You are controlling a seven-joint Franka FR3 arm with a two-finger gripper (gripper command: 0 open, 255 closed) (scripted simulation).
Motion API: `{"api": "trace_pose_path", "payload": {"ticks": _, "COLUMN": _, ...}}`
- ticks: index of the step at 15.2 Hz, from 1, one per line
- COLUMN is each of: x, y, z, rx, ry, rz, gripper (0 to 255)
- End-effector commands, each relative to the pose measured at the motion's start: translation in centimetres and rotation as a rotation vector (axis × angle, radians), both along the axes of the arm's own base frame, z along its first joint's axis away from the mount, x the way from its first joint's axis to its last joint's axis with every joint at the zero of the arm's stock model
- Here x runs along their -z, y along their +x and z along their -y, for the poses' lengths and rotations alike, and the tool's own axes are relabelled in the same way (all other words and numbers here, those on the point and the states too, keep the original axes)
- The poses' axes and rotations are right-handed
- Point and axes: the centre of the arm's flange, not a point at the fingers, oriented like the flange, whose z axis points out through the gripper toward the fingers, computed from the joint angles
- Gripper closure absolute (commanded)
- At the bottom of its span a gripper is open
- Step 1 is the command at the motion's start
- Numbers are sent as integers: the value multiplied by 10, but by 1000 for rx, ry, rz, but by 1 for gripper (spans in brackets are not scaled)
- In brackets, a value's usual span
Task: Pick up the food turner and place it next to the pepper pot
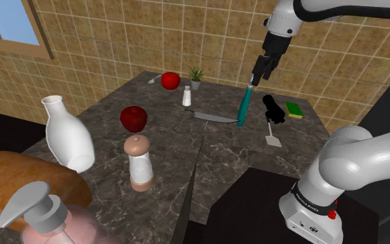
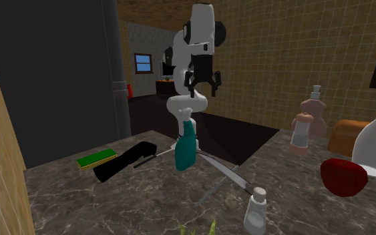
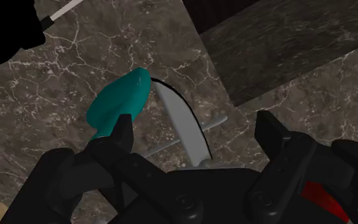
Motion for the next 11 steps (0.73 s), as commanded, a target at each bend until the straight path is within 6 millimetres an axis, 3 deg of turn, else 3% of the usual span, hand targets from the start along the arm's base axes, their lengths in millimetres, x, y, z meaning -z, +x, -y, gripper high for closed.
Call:
{"api": "trace_pose_path", "payload": {"ticks": 1, "x": 0, "y": 0, "z": 0, "rx": 0, "ry": 0, "rz": 0, "gripper": 0}}
{"api": "trace_pose_path", "payload": {"ticks": 11, "x": 98, "y": 1, "z": 82, "rx": 492, "ry": 4, "rz": -6, "gripper": 0}}
